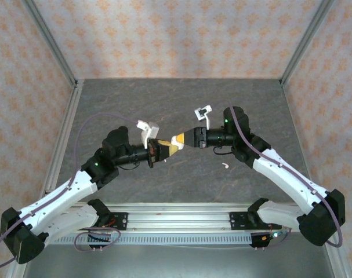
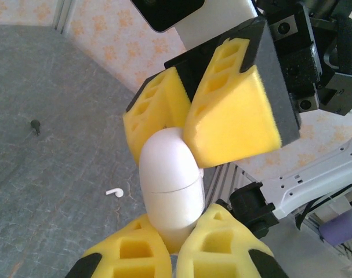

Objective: Insert wireless bluetooth earbuds into charging case

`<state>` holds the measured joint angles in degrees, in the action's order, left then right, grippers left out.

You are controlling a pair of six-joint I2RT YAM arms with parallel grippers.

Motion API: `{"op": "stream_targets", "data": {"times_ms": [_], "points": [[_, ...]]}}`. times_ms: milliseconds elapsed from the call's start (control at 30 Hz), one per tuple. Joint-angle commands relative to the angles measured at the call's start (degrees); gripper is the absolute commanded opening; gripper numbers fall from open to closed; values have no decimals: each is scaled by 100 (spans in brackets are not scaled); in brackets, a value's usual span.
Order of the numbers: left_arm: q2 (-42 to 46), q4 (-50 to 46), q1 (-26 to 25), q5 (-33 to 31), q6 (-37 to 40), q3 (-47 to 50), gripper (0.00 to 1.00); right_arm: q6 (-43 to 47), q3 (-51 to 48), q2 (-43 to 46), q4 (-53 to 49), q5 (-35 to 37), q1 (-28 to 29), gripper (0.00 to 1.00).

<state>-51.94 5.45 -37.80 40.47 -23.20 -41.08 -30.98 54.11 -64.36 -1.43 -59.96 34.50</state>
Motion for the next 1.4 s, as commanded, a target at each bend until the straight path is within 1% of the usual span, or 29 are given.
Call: {"op": "stream_targets", "data": {"times_ms": [0,133,267,300,433,533,933,967,1067,1100,1200,1233,1267,1367], "points": [[-42,393,33,119,-182,-159,0,-7,96,2,260,-158,61,26],[-126,438,82,161,-362,-195,0,-15,100,50,299,-153,70,18],[-202,482,106,207,-498,-234,0,-39,75,80,343,-135,72,14],[-219,486,115,216,-527,-249,2,-47,74,81,360,-118,72,13],[-264,564,113,303,-614,-261,16,-64,63,90,406,-92,77,11],[-269,595,115,330,-649,-267,23,-69,65,90,417,-94,69,11],[-308,677,115,392,-703,-270,35,-69,47,81,404,-70,66,10],[-308,661,119,392,-686,-280,35,-65,47,81,405,-68,71,10],[-286,583,120,366,-623,-277,27,-12,39,89,338,-35,78,9],[-269,548,129,352,-594,-272,23,12,45,95,298,-19,70,9],[-205,441,141,309,-516,-257,5,48,47,117,250,1,75,9],[-185,388,139,283,-476,-253,0,62,55,123,230,10,73,10],[-152,336,139,245,-426,-255,0,74,64,130,197,16,74,13],[-19,315,141,134,-295,-165,0,110,75,167,172,5,71,32]]}}
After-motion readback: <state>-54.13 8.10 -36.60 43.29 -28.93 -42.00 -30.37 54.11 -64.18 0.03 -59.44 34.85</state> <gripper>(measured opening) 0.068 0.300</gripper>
